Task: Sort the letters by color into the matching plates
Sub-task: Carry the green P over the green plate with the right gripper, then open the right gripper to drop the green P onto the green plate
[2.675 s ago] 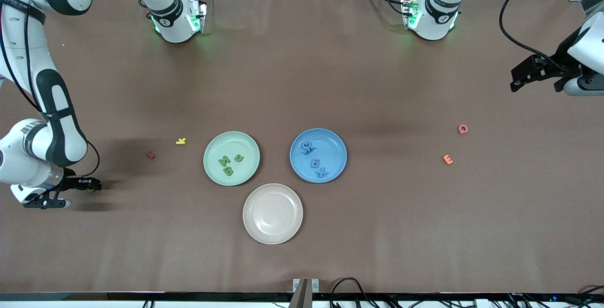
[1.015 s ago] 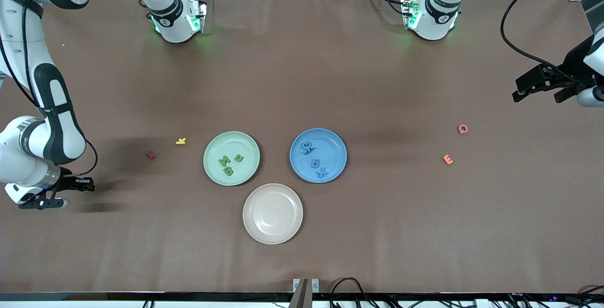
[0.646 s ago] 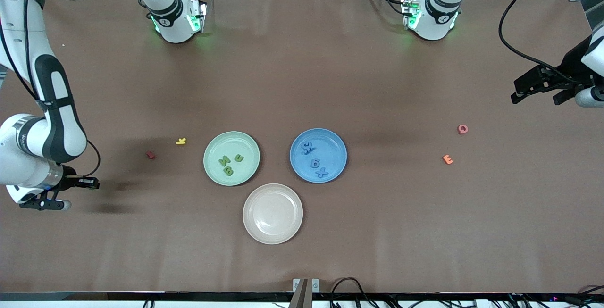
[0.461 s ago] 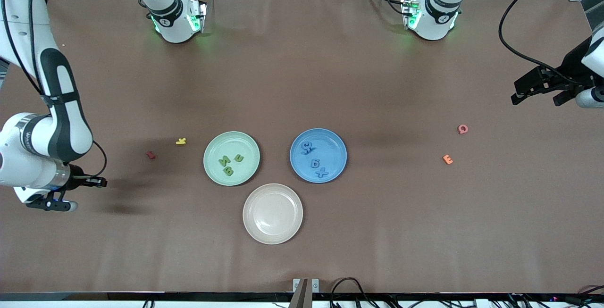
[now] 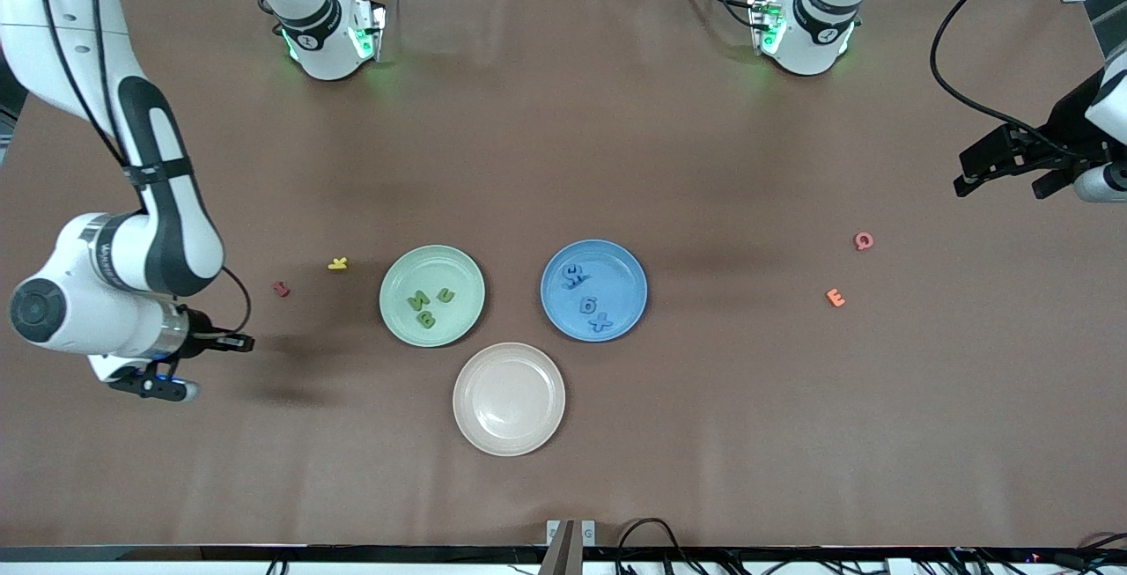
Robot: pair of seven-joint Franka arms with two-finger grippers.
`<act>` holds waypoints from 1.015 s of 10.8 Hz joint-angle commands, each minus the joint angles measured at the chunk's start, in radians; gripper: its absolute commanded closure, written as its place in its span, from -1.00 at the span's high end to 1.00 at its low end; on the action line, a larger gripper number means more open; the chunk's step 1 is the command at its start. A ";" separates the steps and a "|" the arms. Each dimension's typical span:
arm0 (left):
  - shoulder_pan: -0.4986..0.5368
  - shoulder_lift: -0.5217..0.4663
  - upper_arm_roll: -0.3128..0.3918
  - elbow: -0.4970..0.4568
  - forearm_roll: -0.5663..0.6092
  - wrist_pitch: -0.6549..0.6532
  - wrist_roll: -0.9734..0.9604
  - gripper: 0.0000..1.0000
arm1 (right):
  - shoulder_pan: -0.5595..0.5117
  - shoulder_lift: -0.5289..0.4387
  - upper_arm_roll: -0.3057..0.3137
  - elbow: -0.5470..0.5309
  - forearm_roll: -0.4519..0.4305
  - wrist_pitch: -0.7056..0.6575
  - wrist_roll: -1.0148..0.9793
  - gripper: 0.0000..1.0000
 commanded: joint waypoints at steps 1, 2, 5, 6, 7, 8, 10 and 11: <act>0.006 -0.001 -0.001 -0.003 -0.013 0.010 0.023 1.00 | 0.111 -0.039 0.006 -0.046 0.017 -0.007 0.141 -0.61; 0.006 -0.001 -0.001 -0.005 -0.013 0.010 0.023 1.00 | 0.156 -0.033 0.006 -0.046 0.019 -0.007 0.171 -0.61; 0.006 -0.001 -0.001 -0.005 -0.013 0.014 0.023 1.00 | 0.277 -0.030 0.006 -0.046 0.040 -0.008 0.175 -0.61; 0.006 -0.001 -0.001 -0.005 -0.013 0.016 0.023 1.00 | 0.314 -0.030 0.006 -0.046 0.040 -0.010 0.173 -0.61; 0.006 0.001 -0.001 -0.003 -0.013 0.014 0.023 1.00 | 0.349 -0.028 0.005 -0.046 0.040 -0.008 0.170 -0.61; 0.006 -0.001 -0.001 -0.003 -0.013 0.016 0.023 1.00 | 0.384 -0.028 0.005 -0.046 0.040 -0.010 0.173 -0.61; 0.006 0.001 -0.001 -0.003 -0.013 0.016 0.023 1.00 | 0.421 -0.025 0.005 -0.048 0.040 -0.010 0.166 -0.56; 0.006 0.001 0.001 -0.003 -0.013 0.014 0.023 1.00 | 0.429 -0.020 0.005 -0.048 0.040 -0.010 0.166 0.00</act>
